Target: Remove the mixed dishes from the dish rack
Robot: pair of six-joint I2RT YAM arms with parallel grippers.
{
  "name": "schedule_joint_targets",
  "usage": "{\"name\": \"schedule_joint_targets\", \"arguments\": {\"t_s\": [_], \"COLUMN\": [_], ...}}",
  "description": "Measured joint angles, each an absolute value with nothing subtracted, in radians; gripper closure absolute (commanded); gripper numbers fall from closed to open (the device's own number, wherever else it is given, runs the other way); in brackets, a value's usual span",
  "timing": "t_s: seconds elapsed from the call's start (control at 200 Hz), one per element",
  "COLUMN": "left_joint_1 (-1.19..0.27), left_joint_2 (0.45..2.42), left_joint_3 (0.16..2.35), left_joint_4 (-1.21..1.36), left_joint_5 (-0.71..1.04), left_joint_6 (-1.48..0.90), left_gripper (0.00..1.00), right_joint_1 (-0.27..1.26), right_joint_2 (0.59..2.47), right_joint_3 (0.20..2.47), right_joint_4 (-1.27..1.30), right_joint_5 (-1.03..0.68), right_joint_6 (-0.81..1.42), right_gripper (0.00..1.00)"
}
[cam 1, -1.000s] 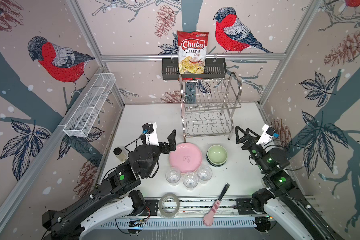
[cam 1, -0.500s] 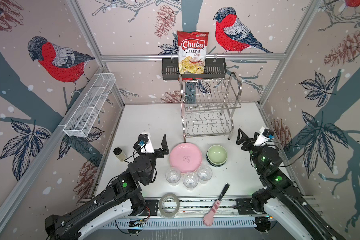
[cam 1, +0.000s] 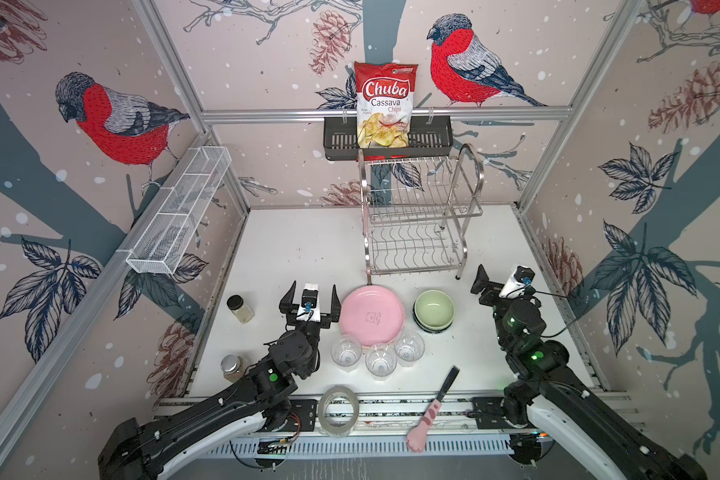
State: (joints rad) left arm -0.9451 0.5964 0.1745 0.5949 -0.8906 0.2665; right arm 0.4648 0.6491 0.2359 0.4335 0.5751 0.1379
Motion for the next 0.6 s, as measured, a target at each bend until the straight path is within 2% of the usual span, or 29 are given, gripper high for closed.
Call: {"name": "schedule_joint_targets", "arguments": {"t_s": [0.145,0.42,0.6], "left_joint_1": [-0.858,-0.617,-0.545], "left_joint_2": [0.657,0.743,0.885], "left_joint_3": [0.125,0.113,0.105], "left_joint_4": [0.728,0.827,0.880], "left_joint_5": [-0.889,-0.802,-0.755], "left_joint_6": [0.296,0.224,0.198], "left_gripper": [0.01,0.01,0.01], "right_joint_1": [0.433,0.357,0.319], "right_joint_2": [0.701,0.849,0.929], "right_joint_3": [0.185,0.179,0.179], "right_joint_4": [0.513,0.604,0.667], "right_joint_5": [0.606,0.607,0.589], "right_joint_6": [0.120,0.120,0.123], "right_gripper": [0.01,0.01,0.01]}}
